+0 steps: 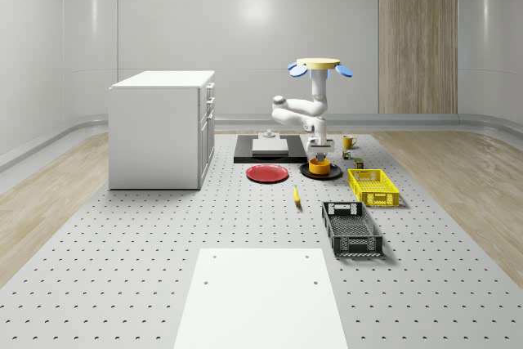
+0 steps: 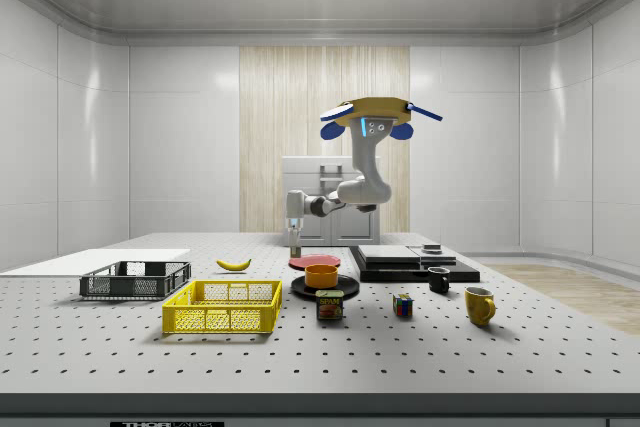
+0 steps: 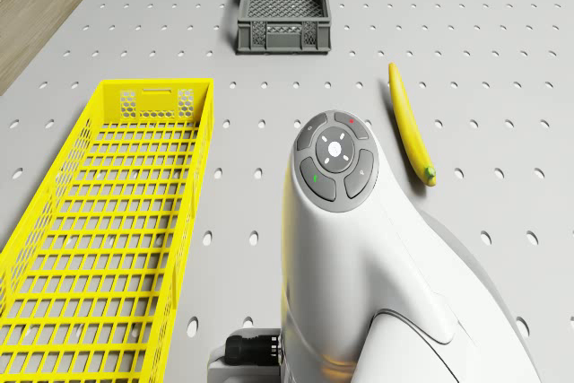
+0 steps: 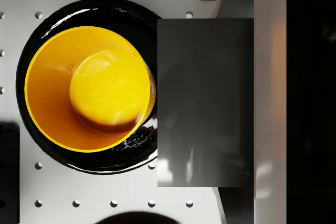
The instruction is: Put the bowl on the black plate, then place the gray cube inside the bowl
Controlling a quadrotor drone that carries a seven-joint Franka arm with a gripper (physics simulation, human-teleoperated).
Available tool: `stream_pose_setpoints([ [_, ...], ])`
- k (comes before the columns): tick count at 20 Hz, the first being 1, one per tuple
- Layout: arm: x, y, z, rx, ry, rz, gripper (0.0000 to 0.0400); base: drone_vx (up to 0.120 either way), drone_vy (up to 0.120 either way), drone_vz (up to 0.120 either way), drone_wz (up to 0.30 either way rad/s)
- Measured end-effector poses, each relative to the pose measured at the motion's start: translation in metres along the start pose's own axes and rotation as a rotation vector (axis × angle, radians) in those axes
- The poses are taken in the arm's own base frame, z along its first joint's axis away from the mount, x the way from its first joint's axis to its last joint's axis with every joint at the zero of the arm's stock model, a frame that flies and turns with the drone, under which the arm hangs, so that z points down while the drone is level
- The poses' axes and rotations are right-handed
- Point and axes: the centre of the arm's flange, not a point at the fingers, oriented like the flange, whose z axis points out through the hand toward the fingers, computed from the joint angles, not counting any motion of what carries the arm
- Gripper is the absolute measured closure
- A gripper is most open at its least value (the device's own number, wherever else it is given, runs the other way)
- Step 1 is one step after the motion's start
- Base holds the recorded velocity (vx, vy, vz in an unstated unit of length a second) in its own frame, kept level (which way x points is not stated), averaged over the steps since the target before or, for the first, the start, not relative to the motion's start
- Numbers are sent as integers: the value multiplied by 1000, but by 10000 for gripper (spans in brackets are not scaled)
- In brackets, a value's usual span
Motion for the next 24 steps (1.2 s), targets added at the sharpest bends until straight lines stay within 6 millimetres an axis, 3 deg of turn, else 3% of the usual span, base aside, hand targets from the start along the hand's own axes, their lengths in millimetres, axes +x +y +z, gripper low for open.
stream_pose_setpoints([
  [15,0,0,0,0,0,0,150,-120,0,0,0],
  [21,0,0,0,0,0,0,150,-120,0,-100,0],
  [24,0,0,4,0,0,0,150,0,0,0,0],
])
